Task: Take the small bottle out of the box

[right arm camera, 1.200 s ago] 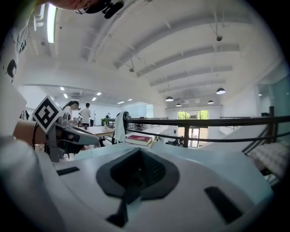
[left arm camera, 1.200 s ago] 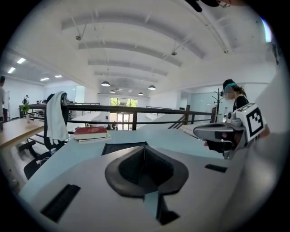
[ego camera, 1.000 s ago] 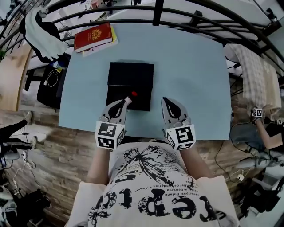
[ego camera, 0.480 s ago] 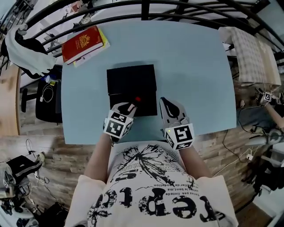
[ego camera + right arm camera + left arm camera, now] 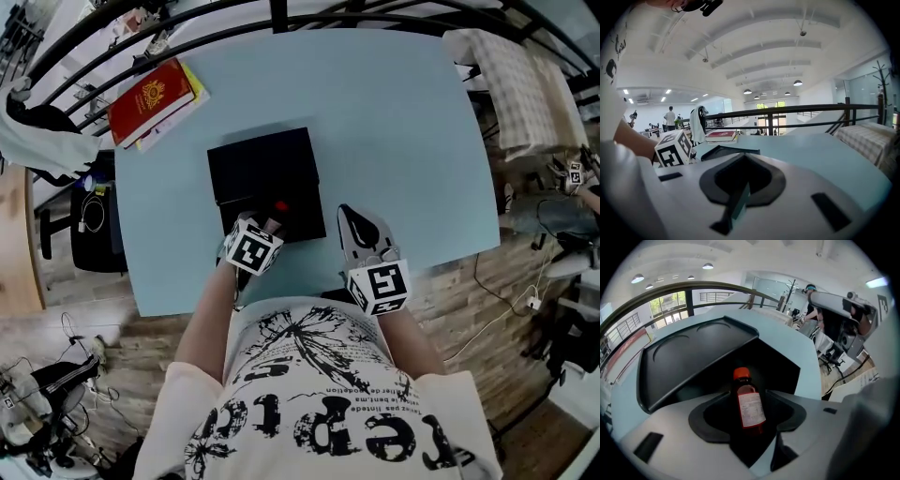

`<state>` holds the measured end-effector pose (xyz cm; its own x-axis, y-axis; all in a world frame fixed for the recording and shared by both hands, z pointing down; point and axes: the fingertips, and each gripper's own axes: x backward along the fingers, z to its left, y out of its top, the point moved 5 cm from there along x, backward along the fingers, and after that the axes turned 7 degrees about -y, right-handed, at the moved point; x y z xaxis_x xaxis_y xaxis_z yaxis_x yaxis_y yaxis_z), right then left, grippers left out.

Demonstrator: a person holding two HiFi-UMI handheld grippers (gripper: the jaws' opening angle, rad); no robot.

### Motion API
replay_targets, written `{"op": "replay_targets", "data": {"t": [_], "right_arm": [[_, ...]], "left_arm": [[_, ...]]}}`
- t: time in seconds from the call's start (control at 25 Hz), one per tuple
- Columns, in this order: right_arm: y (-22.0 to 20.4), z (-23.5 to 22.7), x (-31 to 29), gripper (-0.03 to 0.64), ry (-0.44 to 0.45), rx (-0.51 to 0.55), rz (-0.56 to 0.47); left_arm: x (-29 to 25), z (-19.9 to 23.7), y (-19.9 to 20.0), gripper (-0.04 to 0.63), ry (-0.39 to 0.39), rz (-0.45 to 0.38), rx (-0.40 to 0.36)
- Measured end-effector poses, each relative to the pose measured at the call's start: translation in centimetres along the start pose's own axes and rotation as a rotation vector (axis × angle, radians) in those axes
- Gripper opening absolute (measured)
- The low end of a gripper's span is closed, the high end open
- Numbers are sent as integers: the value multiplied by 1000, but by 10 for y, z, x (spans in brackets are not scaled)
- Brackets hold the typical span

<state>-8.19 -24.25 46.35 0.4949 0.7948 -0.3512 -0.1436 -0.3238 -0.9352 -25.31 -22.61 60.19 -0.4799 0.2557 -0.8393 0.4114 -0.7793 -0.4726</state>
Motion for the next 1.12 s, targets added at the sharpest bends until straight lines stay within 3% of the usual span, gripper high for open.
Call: {"op": "replay_targets", "data": {"t": [0.36, 0.68, 0.88, 1.12], "right_arm": [[-9, -12, 11, 9, -11, 5, 24], [-7, -11, 15, 9, 15, 26, 23], [-3, -10, 19, 9, 35, 45, 15], [4, -5, 21, 9, 55, 69, 7]], "left_arm": [[-17, 8, -5, 233, -4, 64, 96], [-20, 10, -5, 232, 52, 78, 68], [-9, 2, -2, 232, 78, 32, 41], [25, -17, 18, 232, 118, -120, 23]]}}
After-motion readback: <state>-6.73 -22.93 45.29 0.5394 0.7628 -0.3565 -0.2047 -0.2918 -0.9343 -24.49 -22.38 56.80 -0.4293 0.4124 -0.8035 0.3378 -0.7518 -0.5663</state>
